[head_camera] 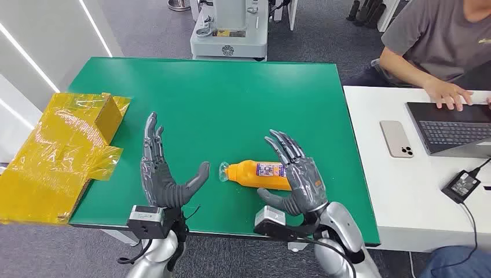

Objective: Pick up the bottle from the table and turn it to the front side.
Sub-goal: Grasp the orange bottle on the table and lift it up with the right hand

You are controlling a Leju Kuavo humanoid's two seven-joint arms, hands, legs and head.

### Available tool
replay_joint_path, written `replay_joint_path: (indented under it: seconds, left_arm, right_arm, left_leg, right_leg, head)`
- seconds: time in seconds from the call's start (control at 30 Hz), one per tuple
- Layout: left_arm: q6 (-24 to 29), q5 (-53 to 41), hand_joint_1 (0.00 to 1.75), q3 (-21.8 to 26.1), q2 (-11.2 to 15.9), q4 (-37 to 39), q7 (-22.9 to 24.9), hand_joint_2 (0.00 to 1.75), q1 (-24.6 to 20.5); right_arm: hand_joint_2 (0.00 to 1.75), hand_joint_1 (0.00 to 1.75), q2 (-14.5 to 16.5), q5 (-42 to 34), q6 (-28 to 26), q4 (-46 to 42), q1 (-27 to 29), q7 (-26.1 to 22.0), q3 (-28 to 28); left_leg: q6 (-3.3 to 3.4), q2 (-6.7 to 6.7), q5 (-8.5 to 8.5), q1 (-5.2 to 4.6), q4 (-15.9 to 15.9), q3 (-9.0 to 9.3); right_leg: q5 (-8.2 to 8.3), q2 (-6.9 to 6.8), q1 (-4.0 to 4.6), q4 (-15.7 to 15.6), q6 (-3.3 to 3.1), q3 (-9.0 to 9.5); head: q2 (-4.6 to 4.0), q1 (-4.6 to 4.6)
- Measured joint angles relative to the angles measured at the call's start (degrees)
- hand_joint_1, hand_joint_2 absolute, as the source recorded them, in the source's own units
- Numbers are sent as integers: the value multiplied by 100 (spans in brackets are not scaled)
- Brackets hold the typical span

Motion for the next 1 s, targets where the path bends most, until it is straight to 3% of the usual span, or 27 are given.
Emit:
replay_joint_path:
  seconds: [0.27, 0.5, 0.73, 1.0]
  left_arm:
    - [-284, -106, 0, 52, -74, -23, 86, 175, -10]
    - [-436, -141, 0, 110, -128, -24, 186, 175, -48]
    - [-465, -149, 0, 117, -131, -24, 191, 175, -129]
    - [-314, -120, 0, 117, -128, -24, 192, 175, -131]
  right_arm:
    - [175, 0, -789, -103, 958, 811, -1094, 135, 191]
    - [175, 0, -1134, -397, 1916, 1943, -2377, 142, 833]
    - [175, 0, -1123, -894, 2519, 3344, -3367, -308, 1723]
    - [175, 0, -767, -1330, 2763, 4530, -3860, -464, 2530]
  left_leg:
    - [7, -12, 9, 0, 2, -2]
    - [5, -8, 11, 1, 1, 0]
    - [3, -11, 12, 1, 1, -1]
    - [3, -11, 12, 1, 1, -1]
  right_leg:
    - [4, -12, 0, 1, -2, 4]
    - [5, -9, 1, 5, -3, 2]
    - [5, -12, 1, 10, -4, 3]
    - [5, -11, 2, 10, -4, 2]
  head:
    - [0, -2]
    - [0, -2]
    - [0, -2]
    - [0, -2]
